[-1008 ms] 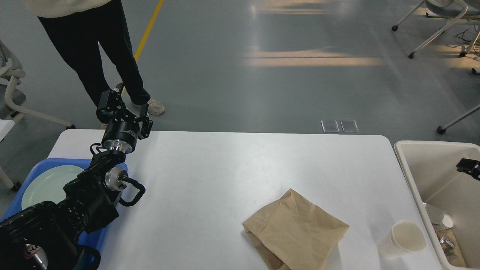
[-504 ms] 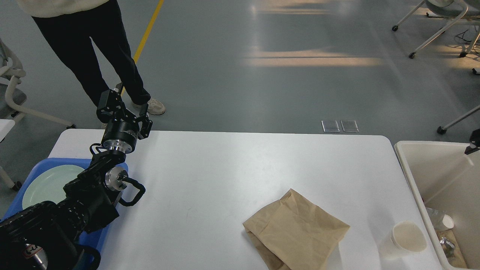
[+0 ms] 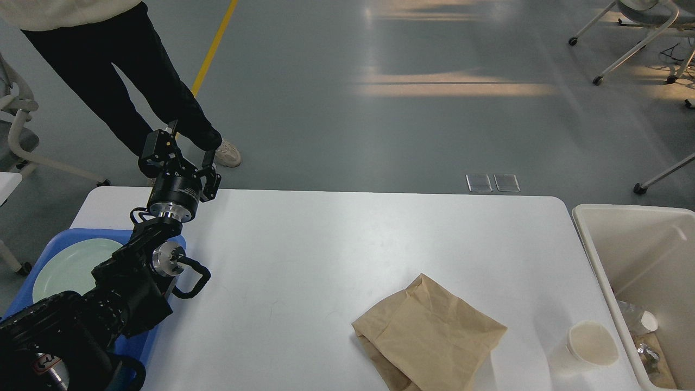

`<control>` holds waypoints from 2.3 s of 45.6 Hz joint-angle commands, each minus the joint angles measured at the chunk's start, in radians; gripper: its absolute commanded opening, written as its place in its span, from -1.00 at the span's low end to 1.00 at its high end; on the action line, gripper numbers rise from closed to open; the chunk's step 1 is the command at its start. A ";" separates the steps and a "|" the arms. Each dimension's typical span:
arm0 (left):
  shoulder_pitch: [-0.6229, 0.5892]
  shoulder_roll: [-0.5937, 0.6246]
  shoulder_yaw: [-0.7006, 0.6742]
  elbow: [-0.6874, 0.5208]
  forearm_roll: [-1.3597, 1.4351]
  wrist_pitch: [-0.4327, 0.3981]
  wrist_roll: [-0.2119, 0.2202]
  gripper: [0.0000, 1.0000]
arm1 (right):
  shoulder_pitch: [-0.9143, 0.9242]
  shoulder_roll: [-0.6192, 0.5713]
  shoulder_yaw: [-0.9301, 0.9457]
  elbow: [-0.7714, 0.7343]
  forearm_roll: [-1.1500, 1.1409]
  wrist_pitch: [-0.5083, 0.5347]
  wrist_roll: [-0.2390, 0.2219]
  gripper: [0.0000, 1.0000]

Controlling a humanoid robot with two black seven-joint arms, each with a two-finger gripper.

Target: Tidy desktop

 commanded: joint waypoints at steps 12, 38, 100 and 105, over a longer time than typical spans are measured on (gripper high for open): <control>0.000 0.000 0.000 0.000 0.000 0.000 0.000 0.94 | 0.001 0.077 0.030 0.139 0.014 0.000 0.001 1.00; 0.000 0.000 0.000 0.000 0.000 0.000 0.000 0.94 | -0.137 0.205 0.070 0.214 0.086 0.000 0.003 1.00; 0.000 0.000 0.000 0.000 0.000 0.000 0.000 0.94 | -0.499 0.219 0.303 0.084 0.221 -0.052 0.001 1.00; 0.000 0.000 0.000 0.000 0.000 0.000 0.000 0.94 | -0.519 0.217 0.308 0.081 0.221 -0.082 0.003 1.00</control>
